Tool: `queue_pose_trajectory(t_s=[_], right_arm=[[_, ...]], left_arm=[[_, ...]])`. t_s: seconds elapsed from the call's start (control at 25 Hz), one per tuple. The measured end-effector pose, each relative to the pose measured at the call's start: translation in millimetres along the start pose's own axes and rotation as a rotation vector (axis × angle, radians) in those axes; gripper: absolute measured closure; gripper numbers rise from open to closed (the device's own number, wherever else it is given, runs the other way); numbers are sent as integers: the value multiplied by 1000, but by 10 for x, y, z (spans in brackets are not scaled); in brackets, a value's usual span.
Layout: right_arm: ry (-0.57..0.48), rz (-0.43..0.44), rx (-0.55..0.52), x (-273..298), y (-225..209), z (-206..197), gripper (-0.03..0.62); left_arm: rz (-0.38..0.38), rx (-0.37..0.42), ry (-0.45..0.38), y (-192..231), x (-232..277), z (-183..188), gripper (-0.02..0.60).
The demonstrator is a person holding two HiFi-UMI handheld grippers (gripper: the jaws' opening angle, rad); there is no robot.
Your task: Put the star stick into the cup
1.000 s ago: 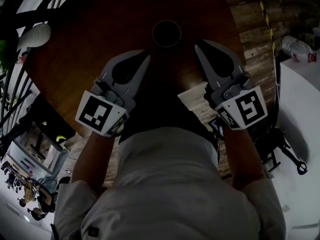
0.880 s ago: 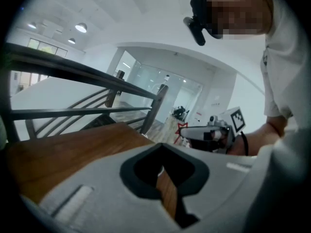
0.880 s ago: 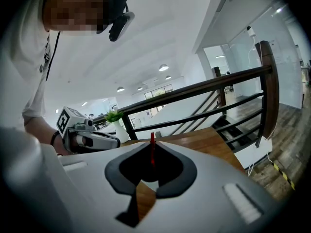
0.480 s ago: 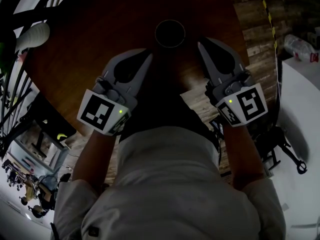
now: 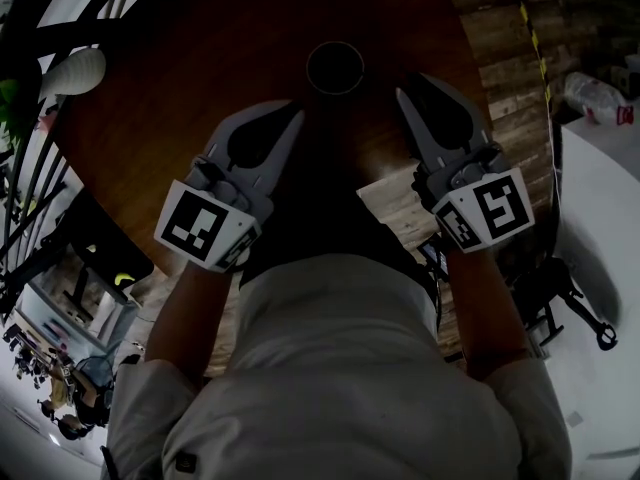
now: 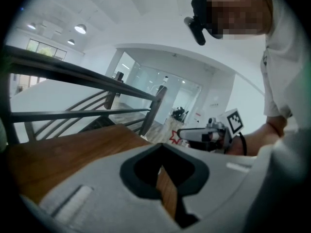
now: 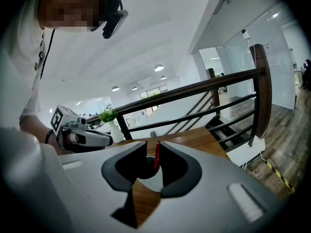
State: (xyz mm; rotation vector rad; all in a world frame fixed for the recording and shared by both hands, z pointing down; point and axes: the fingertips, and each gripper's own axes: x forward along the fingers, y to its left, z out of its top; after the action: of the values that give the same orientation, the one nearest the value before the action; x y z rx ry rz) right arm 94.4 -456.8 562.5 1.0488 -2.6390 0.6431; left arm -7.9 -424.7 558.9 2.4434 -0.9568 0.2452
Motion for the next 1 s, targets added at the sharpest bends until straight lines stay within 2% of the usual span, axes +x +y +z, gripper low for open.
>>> queue_pose_trajectory(t_s=[0.52,1.0], right_arm=[[-104,-14,-102,-768,566,531,507],[-217,4,-205,-1987,1202,1039,508]], left_arm=[[6,99,-84,-718,-573,401,578],[0,218,-185,-1903,-995,906,578]])
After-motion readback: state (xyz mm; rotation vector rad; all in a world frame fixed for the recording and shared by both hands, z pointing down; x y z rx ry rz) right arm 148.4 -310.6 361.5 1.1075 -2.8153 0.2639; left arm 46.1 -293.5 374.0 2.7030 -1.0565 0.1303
